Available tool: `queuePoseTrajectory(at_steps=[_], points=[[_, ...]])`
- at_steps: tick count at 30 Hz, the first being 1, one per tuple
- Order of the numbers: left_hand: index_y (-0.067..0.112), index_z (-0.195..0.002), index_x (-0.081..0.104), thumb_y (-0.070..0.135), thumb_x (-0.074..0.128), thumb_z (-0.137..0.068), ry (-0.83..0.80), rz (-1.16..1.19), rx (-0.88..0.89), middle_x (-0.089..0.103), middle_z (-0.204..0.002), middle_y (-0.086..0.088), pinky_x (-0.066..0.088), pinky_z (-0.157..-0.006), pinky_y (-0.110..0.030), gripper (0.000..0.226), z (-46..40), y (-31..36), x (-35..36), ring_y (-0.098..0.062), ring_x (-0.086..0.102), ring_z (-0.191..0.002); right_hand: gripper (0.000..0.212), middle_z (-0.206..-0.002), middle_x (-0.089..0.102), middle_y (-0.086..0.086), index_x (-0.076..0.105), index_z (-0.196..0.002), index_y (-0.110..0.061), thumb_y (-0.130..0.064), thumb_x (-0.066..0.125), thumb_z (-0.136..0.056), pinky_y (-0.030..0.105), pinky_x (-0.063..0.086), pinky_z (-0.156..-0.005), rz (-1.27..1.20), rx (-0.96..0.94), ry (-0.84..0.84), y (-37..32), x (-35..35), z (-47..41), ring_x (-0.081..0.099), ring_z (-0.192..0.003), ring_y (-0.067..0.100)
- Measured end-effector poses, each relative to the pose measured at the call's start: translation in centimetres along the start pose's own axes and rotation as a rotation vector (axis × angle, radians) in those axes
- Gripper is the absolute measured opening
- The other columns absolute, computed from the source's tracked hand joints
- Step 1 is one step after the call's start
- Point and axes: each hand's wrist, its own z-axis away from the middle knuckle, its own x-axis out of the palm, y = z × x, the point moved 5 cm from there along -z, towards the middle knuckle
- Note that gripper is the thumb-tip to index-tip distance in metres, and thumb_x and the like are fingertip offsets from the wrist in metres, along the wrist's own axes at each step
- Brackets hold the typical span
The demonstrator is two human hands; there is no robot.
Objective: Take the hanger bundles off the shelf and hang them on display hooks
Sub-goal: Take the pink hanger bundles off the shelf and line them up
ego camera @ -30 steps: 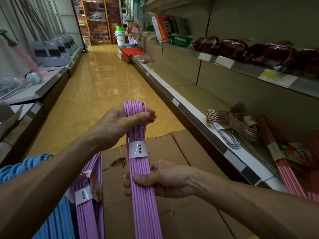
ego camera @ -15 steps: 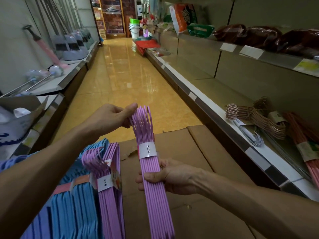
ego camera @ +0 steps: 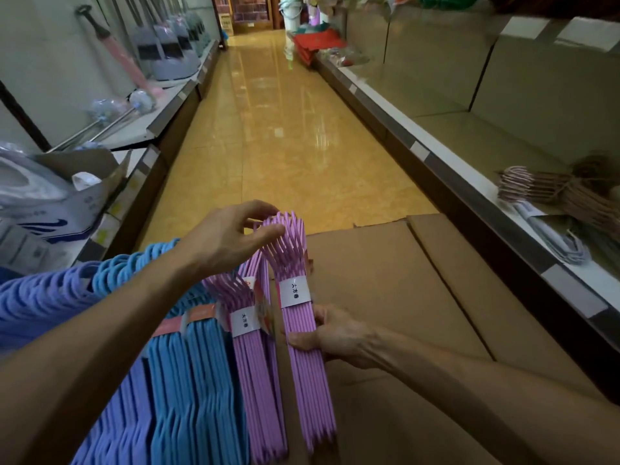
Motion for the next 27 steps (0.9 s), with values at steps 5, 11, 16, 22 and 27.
queuePoseTrajectory(at_steps=[5,11,16,22,27], points=[[0.027,-0.139,0.051,0.057,0.054,-0.09,-0.036,-0.052,-0.035,0.058,-0.139,0.003,0.044,-0.102,-0.031,0.058,0.7,-2.3,0.6,-0.01,0.054,-0.123,0.019,-0.105,0.069,0.0,0.065,-0.112,-0.017,-0.01,0.065,-0.094,0.025,0.054,-0.078,0.082,0.046,0.01,1.5,0.4,-2.1,0.066,-0.099,0.017],[0.024,-0.14,0.051,0.061,0.051,-0.09,-0.066,-0.113,-0.097,0.058,-0.14,-0.001,0.043,-0.098,-0.029,0.063,0.8,-4.2,1.4,-0.016,0.054,-0.124,0.022,-0.114,0.069,0.004,0.066,-0.114,-0.013,-0.011,0.067,-0.092,0.037,0.054,-0.094,0.116,0.103,0.009,3.1,1.2,-4.1,0.065,-0.11,0.024],[0.021,-0.146,0.042,0.055,0.046,-0.096,-0.13,-0.195,-0.118,0.056,-0.142,-0.01,0.043,-0.089,-0.029,0.061,0.5,-4.6,2.9,-0.023,0.056,-0.122,0.029,-0.116,0.071,0.003,0.067,-0.118,-0.015,-0.013,0.07,-0.089,0.042,0.055,-0.097,0.1,0.124,0.007,4.4,2.0,-5.0,0.068,-0.108,0.021],[0.017,-0.146,0.042,0.047,0.046,-0.1,-0.12,-0.218,-0.128,0.061,-0.133,-0.012,0.043,-0.077,-0.026,0.055,0.4,-4.7,3.1,-0.021,0.061,-0.105,0.026,-0.119,0.068,0.002,0.064,-0.115,-0.02,-0.018,0.07,-0.09,0.047,0.052,-0.101,0.197,0.087,-0.005,3.8,2.2,-5.5,0.065,-0.112,0.021],[0.018,-0.145,0.043,0.047,0.049,-0.099,-0.145,-0.189,-0.162,0.059,-0.135,-0.009,0.044,-0.078,-0.023,0.055,0.4,-4.3,3.1,-0.016,0.058,-0.104,0.027,-0.122,0.065,0.001,0.06,-0.117,-0.024,-0.022,0.068,-0.091,0.045,0.05,-0.103,0.316,0.067,-0.028,2.5,1.9,-4.6,0.062,-0.116,0.02]])
